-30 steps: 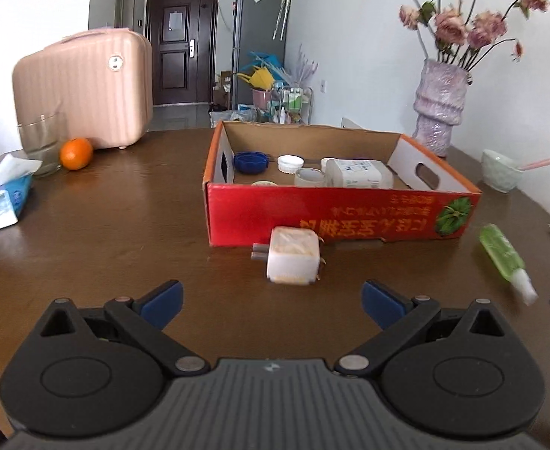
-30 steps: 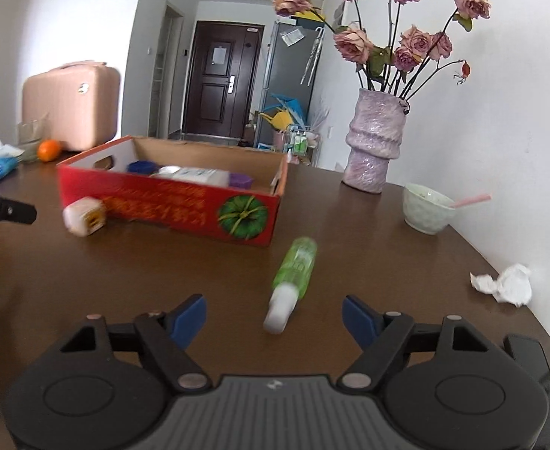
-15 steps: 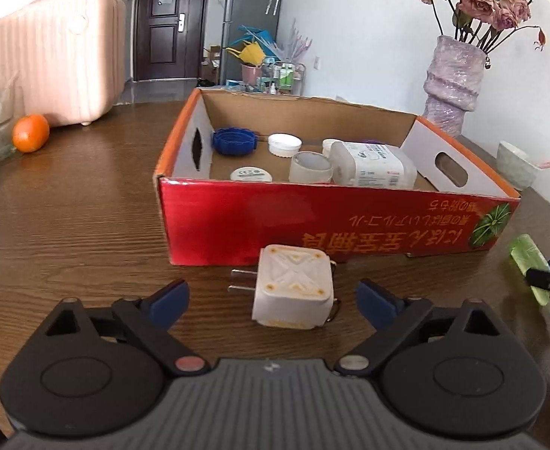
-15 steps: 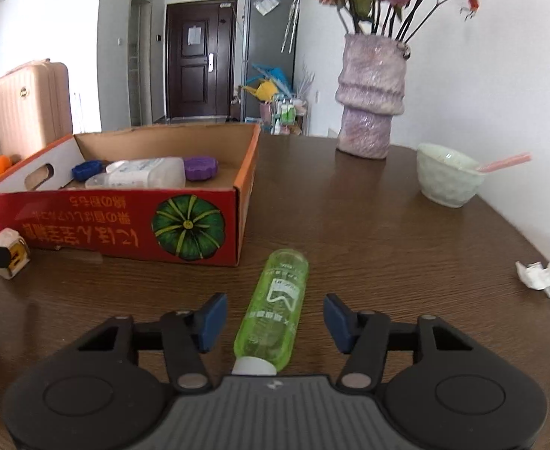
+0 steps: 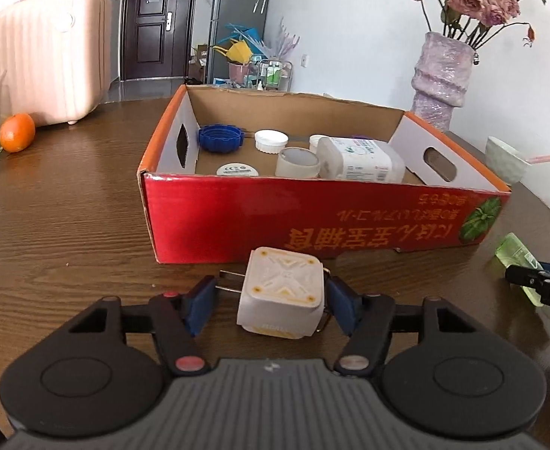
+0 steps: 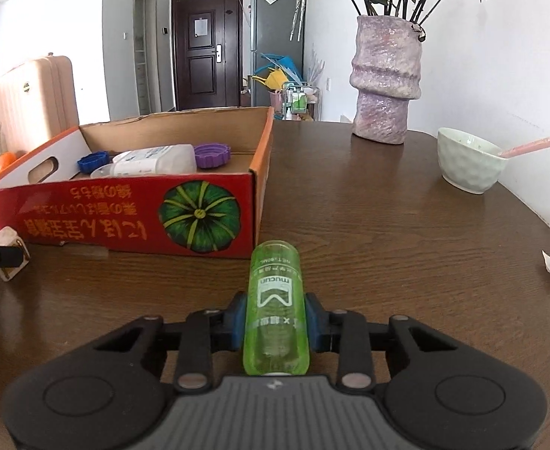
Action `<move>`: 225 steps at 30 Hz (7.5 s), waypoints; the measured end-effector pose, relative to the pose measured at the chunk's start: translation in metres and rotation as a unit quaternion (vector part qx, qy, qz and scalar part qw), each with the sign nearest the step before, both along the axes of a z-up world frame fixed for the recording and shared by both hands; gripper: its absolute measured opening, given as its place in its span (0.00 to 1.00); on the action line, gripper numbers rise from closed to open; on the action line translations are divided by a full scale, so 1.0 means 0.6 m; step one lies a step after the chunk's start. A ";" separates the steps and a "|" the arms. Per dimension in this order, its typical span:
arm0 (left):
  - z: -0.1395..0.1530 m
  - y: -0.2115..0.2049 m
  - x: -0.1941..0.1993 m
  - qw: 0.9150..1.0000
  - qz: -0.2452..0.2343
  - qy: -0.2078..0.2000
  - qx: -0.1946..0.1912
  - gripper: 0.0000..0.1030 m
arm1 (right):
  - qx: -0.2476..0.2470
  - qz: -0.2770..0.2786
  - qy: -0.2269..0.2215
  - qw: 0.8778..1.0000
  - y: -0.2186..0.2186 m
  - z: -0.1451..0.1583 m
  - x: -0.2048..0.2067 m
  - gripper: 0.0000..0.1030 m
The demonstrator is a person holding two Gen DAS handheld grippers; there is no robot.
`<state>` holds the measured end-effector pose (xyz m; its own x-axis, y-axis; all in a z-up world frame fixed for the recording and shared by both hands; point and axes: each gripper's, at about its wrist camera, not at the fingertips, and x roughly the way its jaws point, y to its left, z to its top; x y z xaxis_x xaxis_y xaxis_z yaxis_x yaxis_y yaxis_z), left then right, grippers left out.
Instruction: Organize rigid objects
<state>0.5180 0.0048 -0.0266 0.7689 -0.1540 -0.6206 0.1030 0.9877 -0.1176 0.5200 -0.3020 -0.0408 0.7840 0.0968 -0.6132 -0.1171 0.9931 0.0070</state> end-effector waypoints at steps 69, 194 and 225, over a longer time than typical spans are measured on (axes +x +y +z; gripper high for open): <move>-0.013 -0.050 -0.241 0.997 -0.057 -0.035 0.030 0.65 | 0.025 0.025 0.016 0.999 0.055 0.015 -0.277 0.30; 0.128 0.042 -0.648 0.970 0.051 -0.229 0.069 0.99 | 0.039 0.069 -0.187 0.979 0.074 0.167 -0.590 0.72; 0.087 0.031 -0.737 0.968 0.033 -0.239 0.066 1.00 | 0.037 0.073 -0.199 0.977 0.114 0.079 -0.717 0.85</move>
